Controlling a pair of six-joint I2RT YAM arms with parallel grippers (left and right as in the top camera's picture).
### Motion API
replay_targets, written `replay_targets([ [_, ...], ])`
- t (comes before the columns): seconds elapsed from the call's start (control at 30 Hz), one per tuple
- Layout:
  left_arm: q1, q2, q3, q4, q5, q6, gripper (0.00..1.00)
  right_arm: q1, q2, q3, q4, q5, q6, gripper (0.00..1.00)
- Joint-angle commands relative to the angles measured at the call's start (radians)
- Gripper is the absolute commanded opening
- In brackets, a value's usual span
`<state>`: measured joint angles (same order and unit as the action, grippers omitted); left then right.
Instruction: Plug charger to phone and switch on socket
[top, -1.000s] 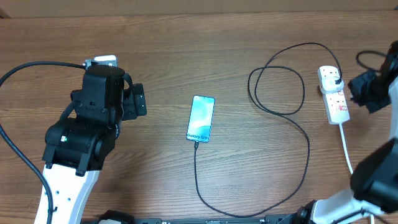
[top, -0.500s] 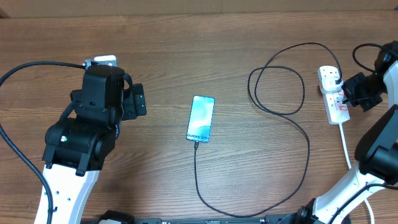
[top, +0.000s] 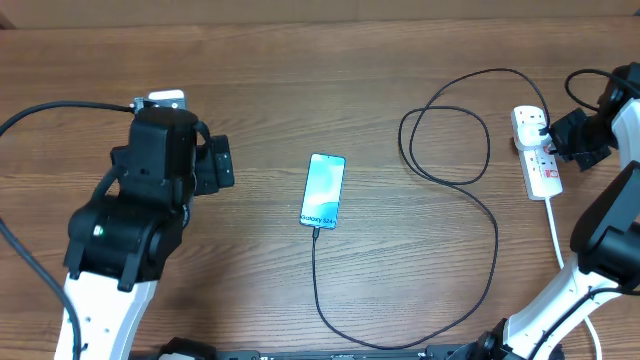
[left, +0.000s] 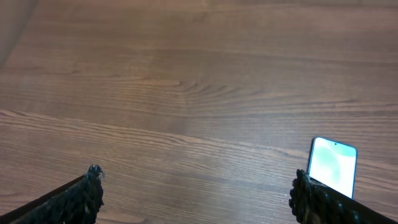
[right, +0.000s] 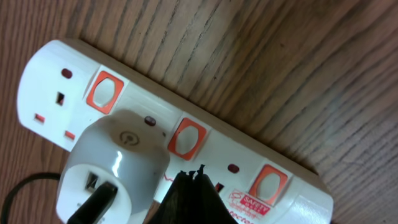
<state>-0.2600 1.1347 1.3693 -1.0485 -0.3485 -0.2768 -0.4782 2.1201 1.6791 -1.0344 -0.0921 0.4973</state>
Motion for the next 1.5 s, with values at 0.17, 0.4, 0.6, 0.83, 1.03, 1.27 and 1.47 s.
replay_targets([
  [0.17,-0.002,-0.125,0.002,0.0,-0.018,0.019,1.0,-0.006,0.031,0.024,0.031,-0.036,-0.008,0.04],
  [0.4,-0.002,-0.164,0.002,0.0,-0.018,0.019,1.0,-0.006,0.033,0.024,0.05,-0.045,0.0,0.04],
  [0.6,-0.002,-0.176,0.002,-0.002,-0.018,0.019,1.0,-0.005,0.066,0.024,0.065,-0.087,0.003,0.04],
  [0.83,-0.002,-0.176,0.002,-0.002,-0.018,0.019,1.0,0.019,0.139,0.024,0.026,-0.112,-0.037,0.04],
  [1.03,-0.002,-0.205,0.002,-0.002,-0.018,0.019,1.0,0.032,0.119,0.051,-0.047,-0.119,-0.054,0.04],
  [1.27,0.05,-0.352,0.0,-0.002,-0.018,0.019,1.0,0.013,-0.005,0.137,-0.175,-0.018,-0.052,0.04],
  [1.47,0.082,-0.498,0.0,-0.002,-0.018,0.019,1.0,0.004,-0.22,0.15,-0.202,0.001,-0.022,0.04],
])
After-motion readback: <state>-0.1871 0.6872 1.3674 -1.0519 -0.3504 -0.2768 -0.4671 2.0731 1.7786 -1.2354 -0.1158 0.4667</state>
